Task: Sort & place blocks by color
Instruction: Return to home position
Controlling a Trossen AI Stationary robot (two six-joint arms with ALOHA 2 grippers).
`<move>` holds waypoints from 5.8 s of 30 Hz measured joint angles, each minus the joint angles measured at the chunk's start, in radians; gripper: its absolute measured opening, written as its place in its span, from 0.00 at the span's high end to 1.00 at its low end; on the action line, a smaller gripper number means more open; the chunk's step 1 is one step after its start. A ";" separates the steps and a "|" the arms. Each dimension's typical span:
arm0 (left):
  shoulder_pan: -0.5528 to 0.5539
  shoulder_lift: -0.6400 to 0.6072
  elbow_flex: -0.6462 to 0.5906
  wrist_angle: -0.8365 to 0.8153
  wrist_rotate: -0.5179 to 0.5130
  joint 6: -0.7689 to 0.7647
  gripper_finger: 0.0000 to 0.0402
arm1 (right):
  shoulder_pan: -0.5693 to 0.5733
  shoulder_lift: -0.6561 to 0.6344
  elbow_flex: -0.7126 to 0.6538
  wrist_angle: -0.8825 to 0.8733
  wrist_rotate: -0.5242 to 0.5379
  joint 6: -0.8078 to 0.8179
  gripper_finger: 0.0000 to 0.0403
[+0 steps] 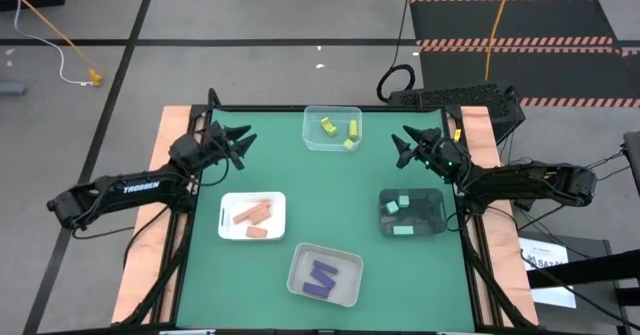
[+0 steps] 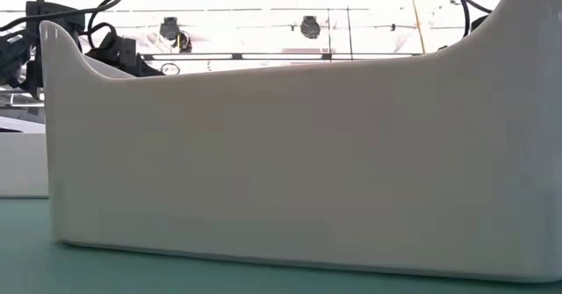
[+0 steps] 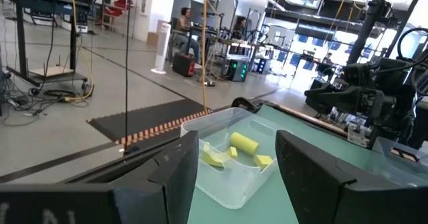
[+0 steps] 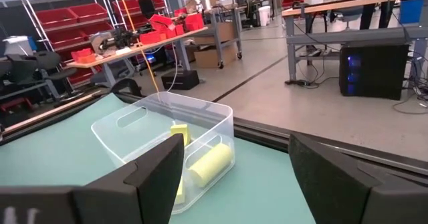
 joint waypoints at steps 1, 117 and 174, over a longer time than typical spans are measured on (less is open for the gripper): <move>0.000 0.000 0.000 0.000 0.000 0.000 0.50 | 0.000 0.000 0.000 0.000 0.000 0.000 0.35; 0.269 -0.759 0.001 -0.087 0.001 0.001 0.50 | -0.696 -1.022 -0.001 -0.707 0.001 -0.001 0.35; 0.269 -0.759 0.001 -0.087 0.001 0.001 0.50 | -0.696 -1.022 -0.001 -0.707 0.001 -0.001 0.35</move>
